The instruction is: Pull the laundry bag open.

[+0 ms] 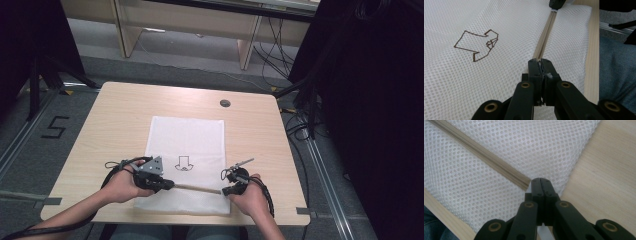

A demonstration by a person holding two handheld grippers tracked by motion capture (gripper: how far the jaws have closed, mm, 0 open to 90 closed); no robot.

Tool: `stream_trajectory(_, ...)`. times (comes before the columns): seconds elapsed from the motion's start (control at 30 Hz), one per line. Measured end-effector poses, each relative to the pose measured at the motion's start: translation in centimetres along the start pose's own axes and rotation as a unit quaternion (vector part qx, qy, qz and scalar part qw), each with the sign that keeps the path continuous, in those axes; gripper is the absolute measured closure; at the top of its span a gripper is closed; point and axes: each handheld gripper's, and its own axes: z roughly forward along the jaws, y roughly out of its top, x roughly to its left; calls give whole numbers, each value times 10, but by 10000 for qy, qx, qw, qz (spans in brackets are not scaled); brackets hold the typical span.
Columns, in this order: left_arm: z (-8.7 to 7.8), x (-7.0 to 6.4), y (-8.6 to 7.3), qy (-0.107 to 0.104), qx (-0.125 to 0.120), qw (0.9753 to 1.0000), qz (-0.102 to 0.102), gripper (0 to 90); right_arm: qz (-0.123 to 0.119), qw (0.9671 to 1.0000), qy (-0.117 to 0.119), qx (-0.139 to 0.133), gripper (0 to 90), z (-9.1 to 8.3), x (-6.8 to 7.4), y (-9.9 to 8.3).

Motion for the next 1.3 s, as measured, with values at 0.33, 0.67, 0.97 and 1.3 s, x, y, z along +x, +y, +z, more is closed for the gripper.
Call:
stream_trajectory(0.33, -4, 2, -4, -17, -47, 10000, -84, 873, -4, 10000, 2, 1, 900, 0, 0, 0)
stream_trajectory(0.67, -8, 4, -8, 2, -40, 9999, -109, 873, 1, 10000, 0, -2, 900, 0, 0, 0)
stream_trajectory(0.97, -15, 10, -14, 83, -28, 9999, -124, 873, 1, 10000, 0, -7, 900, 0, 0, 0)
stream_trajectory(1.3, -17, 11, -17, 109, -1, 9999, -131, 873, 19, 10000, -4, 3, 900, 0, 0, 0)
